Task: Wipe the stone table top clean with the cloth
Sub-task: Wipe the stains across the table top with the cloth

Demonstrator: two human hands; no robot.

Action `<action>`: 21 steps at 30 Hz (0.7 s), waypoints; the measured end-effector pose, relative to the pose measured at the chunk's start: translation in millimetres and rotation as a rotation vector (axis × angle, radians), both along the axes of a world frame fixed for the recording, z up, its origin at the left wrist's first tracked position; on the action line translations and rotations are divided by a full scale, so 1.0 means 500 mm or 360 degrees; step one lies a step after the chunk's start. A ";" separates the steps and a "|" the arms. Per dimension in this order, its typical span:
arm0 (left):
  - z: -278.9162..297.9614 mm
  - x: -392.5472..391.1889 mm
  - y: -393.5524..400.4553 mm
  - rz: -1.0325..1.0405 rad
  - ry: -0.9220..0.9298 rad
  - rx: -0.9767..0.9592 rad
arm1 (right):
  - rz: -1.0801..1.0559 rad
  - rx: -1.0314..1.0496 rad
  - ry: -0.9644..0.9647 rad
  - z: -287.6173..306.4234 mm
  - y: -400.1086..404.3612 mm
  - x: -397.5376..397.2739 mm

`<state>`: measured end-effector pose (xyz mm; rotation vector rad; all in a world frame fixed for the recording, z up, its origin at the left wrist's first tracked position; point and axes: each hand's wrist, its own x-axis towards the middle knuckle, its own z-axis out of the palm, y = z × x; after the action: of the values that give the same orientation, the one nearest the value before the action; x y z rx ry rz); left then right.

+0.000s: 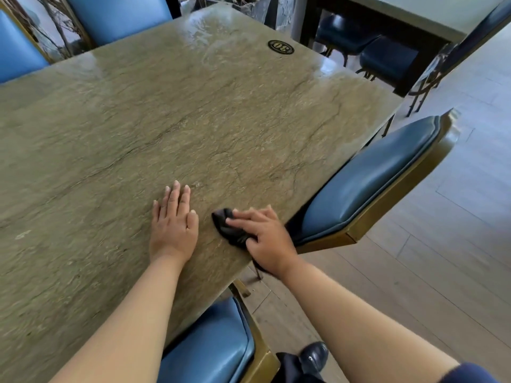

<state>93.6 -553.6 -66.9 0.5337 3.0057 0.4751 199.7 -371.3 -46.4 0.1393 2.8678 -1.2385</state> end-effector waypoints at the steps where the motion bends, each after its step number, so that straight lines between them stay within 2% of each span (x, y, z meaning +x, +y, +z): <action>1: 0.004 -0.002 0.003 0.0070 -0.0039 0.0125 | 0.0079 0.0086 0.0000 0.002 -0.013 0.022; 3: 0.016 -0.008 0.018 0.0240 -0.0070 0.0361 | 0.0181 0.0367 0.0032 -0.003 -0.025 0.042; 5: 0.025 -0.012 0.046 0.0277 -0.0075 0.0352 | 0.0119 0.0595 0.0020 -0.007 -0.016 0.016; 8: 0.019 -0.012 0.083 0.0143 -0.0151 -0.0058 | -0.0301 0.0701 -0.0142 -0.012 0.022 -0.078; 10: 0.009 -0.010 0.092 0.0136 -0.0103 -0.0287 | -0.0566 0.0761 -0.0254 -0.015 0.062 -0.143; 15: -0.004 -0.014 0.092 0.0153 -0.0068 -0.0326 | -0.1327 0.0747 -0.0455 -0.016 0.180 -0.240; 17: -0.006 -0.015 0.091 0.0136 -0.0057 -0.0355 | -0.1519 0.0679 -0.0500 -0.014 0.208 -0.254; 19: -0.007 -0.016 0.089 0.0120 -0.0062 -0.0372 | -0.1435 0.0668 -0.0515 -0.015 0.208 -0.253; 21: -0.005 -0.017 0.089 0.0108 -0.0074 -0.0381 | -0.1158 0.0727 -0.0456 -0.011 0.178 -0.237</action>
<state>85.3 -509.2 -69.3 0.3976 2.9847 0.1243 81.0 -282.4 -51.6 1.3286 2.8411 -0.4768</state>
